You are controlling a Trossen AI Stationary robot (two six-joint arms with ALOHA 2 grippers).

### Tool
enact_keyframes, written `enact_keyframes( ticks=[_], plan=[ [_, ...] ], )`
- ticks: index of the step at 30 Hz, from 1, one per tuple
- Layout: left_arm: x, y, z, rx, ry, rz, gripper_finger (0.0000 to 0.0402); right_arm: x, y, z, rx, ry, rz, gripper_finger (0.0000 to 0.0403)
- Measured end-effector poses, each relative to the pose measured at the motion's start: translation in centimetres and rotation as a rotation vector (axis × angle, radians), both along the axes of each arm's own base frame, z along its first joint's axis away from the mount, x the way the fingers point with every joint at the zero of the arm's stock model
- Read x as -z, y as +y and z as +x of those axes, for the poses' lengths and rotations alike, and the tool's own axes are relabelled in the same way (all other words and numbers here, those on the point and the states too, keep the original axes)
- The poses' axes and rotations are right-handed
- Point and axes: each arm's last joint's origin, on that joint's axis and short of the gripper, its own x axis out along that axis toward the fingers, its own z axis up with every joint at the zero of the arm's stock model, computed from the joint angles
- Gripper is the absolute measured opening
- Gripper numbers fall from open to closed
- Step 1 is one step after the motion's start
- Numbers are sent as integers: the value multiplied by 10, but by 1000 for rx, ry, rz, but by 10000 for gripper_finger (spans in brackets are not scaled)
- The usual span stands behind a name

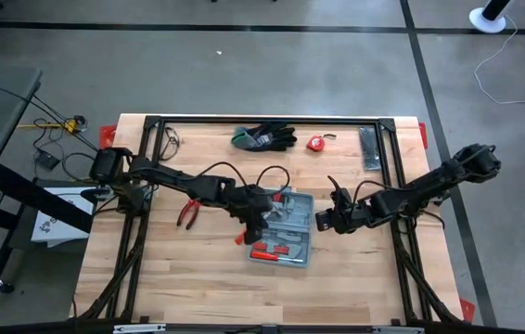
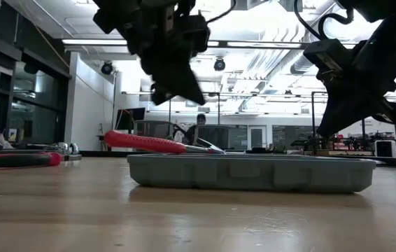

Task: Prefit tool cases
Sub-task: Put the hammer into the tool case

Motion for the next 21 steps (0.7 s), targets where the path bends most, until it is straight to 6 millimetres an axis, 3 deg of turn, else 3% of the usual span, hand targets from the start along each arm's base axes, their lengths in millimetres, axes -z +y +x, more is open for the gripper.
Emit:
enact_keyframes(
  ticks=[10, 21],
  plan=[
    [25, 20, -21, -94, 138, -161, 22, 0, 2, -1, -14, 8, -5, 0],
    [35, 29, -36, -110, 157, -227, 171, 1, 5, -4, -33, 29, -13, 0]
  ],
)
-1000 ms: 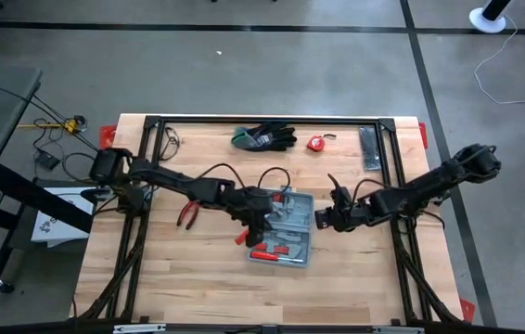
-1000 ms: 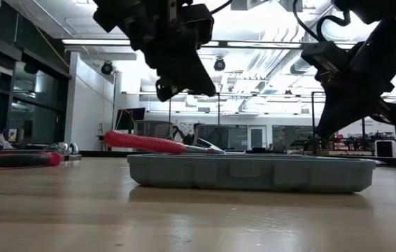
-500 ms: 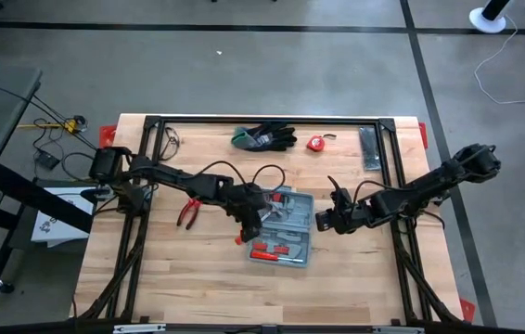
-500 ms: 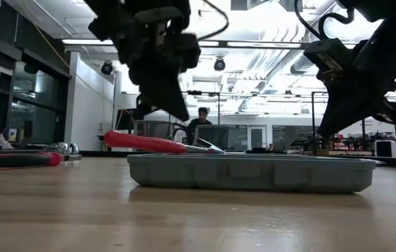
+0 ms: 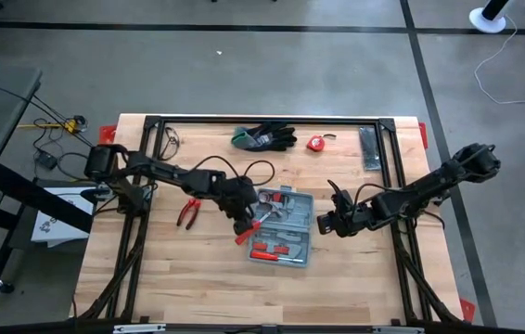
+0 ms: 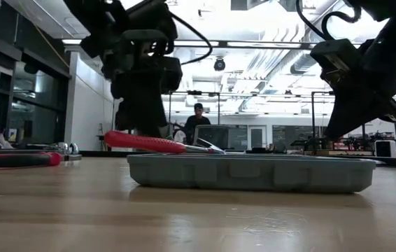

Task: Prefit tool cases
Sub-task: Put the hammer into the tool case

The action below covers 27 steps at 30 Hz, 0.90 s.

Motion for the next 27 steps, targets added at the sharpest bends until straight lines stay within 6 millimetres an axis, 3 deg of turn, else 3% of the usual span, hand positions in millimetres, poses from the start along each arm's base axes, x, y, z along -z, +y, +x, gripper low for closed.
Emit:
enact_keyframes(
  ticks=[4, 8, 15, 27],
  plan=[
    [10, -2, -1, -17, -48, -100, 222, 0, 0, 0, 0, 3, -1, 0],
    [27, -4, -3, -33, -26, -155, 242, 0, 0, -1, 0, 7, -3, 0],
    [45, -11, -6, -4, 34, -162, 232, 1, 0, -1, 0, 14, -6, 0],
    [31, -14, 7, -114, -68, -249, 223, 1, -1, -1, 0, 16, -7, 0]
  ],
)
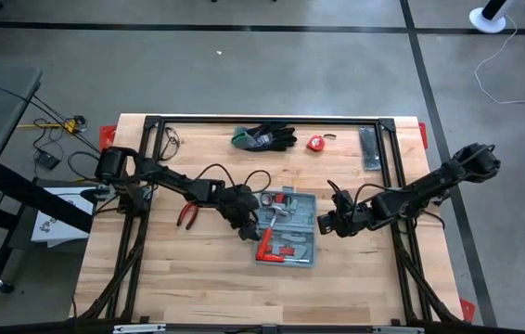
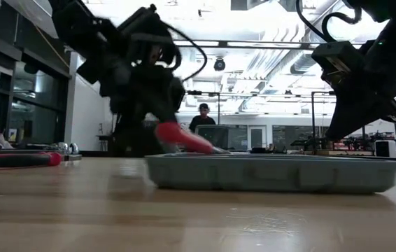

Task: Prefit tool cases
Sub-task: Put the hammer into the tool case

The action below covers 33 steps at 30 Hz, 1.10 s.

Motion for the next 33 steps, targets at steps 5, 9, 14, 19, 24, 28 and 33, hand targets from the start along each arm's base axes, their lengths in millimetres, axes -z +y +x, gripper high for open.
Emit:
enact_keyframes(
  ticks=[5, 9, 14, 19, 24, 28, 33],
  plan=[
    [-20, 2, 8, -87, -63, 76, 208, 1, 0, -1, 0, 12, -5, 0],
    [-35, -1, 18, -129, -56, 219, 190, 1, -1, -2, 0, 30, -13, 0],
    [-58, -9, 33, -105, -96, 398, 167, 2, -2, -3, 6, 31, -25, 0],
    [-65, -5, 42, -119, -111, 438, 156, 2, -2, -3, 11, 31, -37, 0],
    [-41, -2, 52, -97, -34, 353, 158, 2, -2, -3, 12, 30, -36, 0],
    [-34, -14, 63, -29, -13, 312, 159, 2, -2, -3, 14, 29, -33, 0],
    [-33, -26, 70, -1, 30, 344, 159, 2, -2, -3, 18, 29, -27, 0]
  ],
)
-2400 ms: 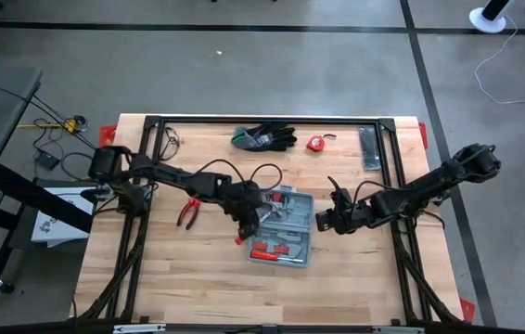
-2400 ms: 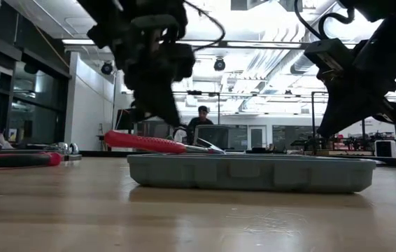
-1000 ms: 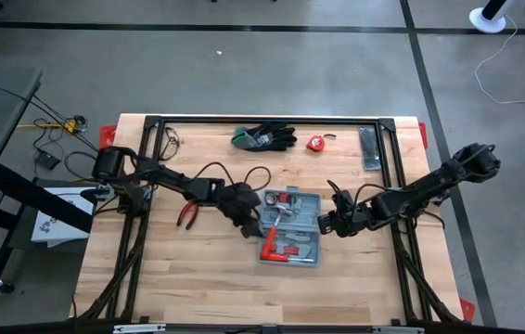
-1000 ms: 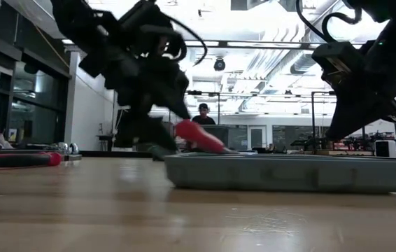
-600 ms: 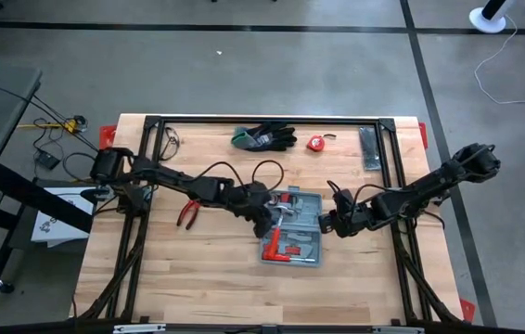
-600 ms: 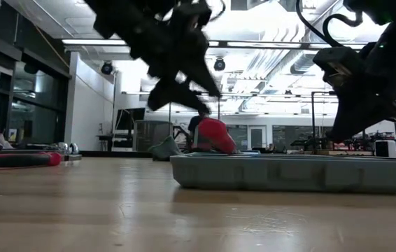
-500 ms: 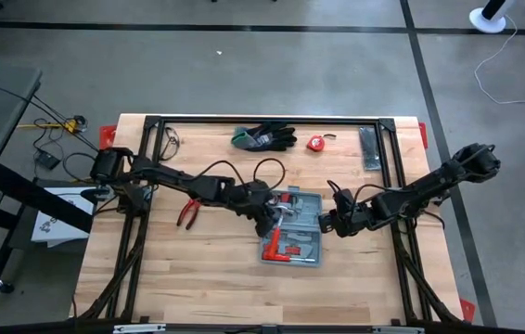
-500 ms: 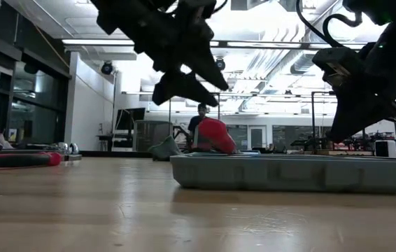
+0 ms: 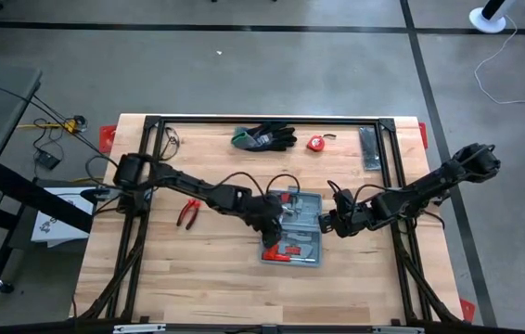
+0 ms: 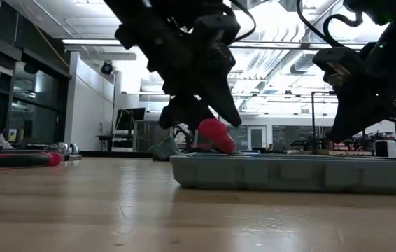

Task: Prefit tool cases
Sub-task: Put the hammer into the tool case

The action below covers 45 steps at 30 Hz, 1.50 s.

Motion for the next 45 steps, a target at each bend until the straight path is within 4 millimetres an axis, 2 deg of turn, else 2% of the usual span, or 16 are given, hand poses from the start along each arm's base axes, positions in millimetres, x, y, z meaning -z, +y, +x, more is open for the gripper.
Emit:
enact_keyframes(
  ticks=[8, 15, 23, 28, 32, 36, 40, 45],
  plan=[
    [22, 1, 4, -6, 100, 22, 159, 0, 0, 0, 1, -1, 0, 0],
    [32, 9, -3, -61, 214, 78, 154, 0, 0, 0, 17, -5, 9, 0],
    [34, 17, -4, -93, 231, 102, 116, -1, 0, 1, 17, -16, 14, 0],
    [33, 18, -3, -79, 212, 99, 55, -1, 0, 1, 17, -18, 14, 0],
    [33, 17, 0, -27, 170, 83, 50, -1, 0, 1, 17, -18, 13, 0],
    [25, 16, 2, -4, 122, 78, 50, -1, 0, 1, 38, -21, 23, 0],
    [9, 20, -4, 9, 106, 110, 50, -1, 1, 1, 72, -37, 30, 0],
    [-27, 31, -10, 2, 16, 173, 47, -1, 11, -3, 76, -60, 48, 0]
  ],
)
